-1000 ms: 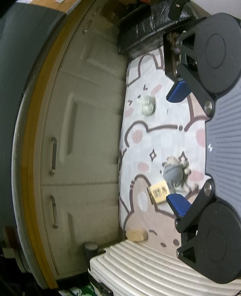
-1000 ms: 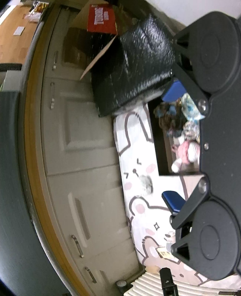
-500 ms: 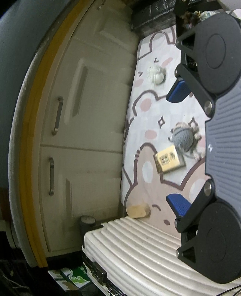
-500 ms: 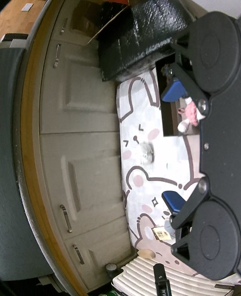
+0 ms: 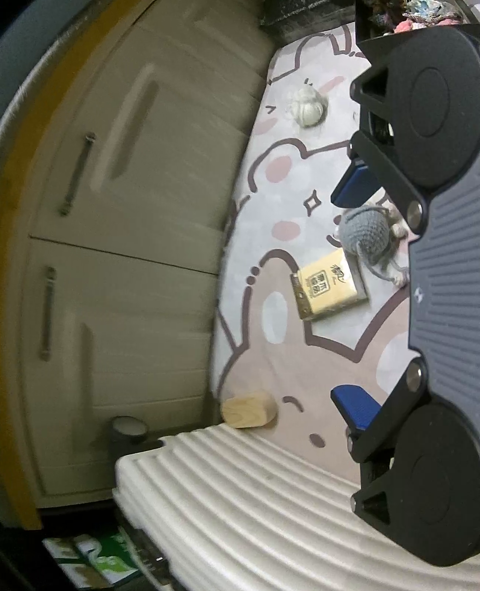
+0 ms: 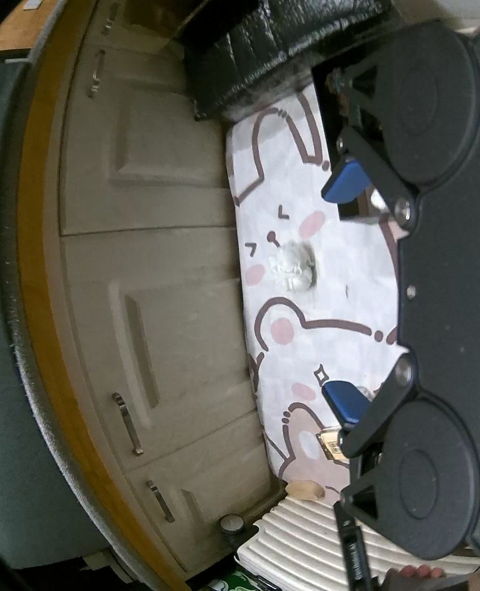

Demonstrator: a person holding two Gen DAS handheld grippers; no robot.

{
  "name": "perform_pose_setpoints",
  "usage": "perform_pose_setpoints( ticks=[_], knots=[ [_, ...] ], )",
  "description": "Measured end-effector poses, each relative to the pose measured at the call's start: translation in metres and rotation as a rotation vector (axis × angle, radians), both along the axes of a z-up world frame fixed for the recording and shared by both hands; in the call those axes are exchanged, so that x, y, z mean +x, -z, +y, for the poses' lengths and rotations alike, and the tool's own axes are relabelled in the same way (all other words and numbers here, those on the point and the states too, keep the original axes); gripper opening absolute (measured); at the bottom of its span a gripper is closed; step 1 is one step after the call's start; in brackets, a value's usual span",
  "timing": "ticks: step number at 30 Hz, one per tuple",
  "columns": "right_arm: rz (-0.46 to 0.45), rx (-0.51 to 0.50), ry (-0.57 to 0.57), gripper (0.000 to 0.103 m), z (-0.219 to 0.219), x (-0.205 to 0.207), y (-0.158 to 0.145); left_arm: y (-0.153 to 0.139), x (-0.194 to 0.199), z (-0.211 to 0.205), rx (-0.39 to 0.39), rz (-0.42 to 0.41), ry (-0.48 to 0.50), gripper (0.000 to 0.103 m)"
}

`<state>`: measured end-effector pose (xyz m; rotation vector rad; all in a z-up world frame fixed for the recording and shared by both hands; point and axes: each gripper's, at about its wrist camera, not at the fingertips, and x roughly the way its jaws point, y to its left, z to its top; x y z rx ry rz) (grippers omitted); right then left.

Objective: Organize objects
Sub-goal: 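Withdraw both tools from the box back over the mat, then grasp the yellow tissue pack with the left tool while the right tool grasps the white yarn ball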

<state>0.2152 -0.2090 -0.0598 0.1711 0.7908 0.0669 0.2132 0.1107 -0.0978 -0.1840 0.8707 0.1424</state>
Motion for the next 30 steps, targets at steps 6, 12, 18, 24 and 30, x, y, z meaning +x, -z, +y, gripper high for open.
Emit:
perform_pose_setpoints(
  ticks=[6,12,18,24,30],
  knots=[
    [0.031,-0.102,-0.051,0.103,0.023,0.02,0.025,0.022,0.019,0.01,-0.013,0.046,-0.014,0.095],
    [0.051,-0.114,-0.033,0.103,0.026,0.045,0.049,0.045,0.041,0.018,-0.06,0.075,-0.022,0.094],
    [0.058,-0.096,0.036,0.103,0.01,0.075,0.07,0.061,0.06,0.011,-0.073,0.077,-0.013,0.093],
    [0.119,-0.118,0.071,0.103,-0.003,0.106,0.092,0.077,0.077,0.013,-0.08,0.096,-0.042,0.09],
    [0.138,-0.085,0.089,0.103,-0.011,0.133,0.112,0.089,0.089,0.014,-0.116,0.108,-0.081,0.086]
  ],
)
